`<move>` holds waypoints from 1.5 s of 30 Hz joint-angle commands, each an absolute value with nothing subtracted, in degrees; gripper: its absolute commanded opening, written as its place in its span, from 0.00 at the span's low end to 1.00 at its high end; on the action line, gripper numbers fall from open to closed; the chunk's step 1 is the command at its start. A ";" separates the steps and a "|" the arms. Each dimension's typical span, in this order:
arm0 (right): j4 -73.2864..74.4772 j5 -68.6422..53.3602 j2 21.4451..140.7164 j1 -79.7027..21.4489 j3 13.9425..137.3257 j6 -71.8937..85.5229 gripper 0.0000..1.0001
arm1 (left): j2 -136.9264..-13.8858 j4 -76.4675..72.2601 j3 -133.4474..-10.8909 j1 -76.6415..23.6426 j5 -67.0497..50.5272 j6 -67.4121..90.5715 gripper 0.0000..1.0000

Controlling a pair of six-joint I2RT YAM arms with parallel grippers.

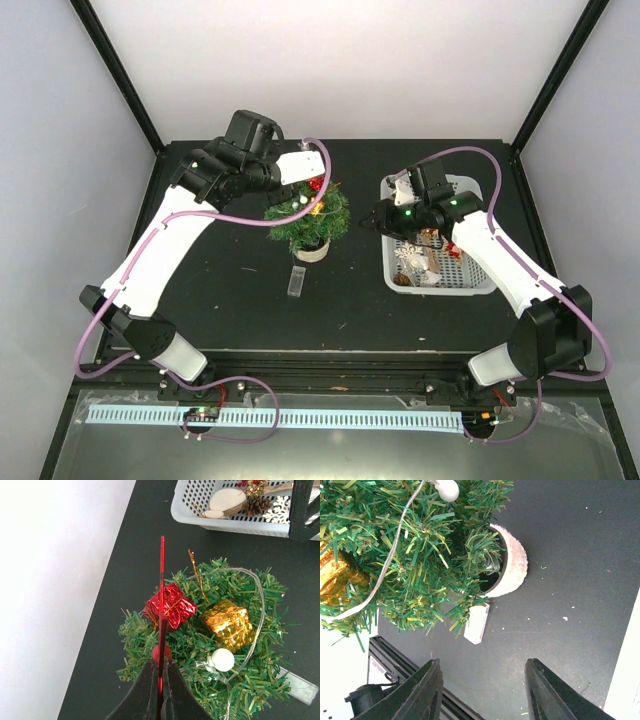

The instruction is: Decorate the small christmas tree

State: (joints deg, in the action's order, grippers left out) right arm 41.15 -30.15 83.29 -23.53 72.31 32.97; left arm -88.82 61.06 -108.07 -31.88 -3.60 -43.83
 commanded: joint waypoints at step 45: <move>39.90 -31.90 84.64 -23.63 74.44 32.44 0.47 | -85.01 59.00 -106.03 -28.93 -5.86 -39.55 0.02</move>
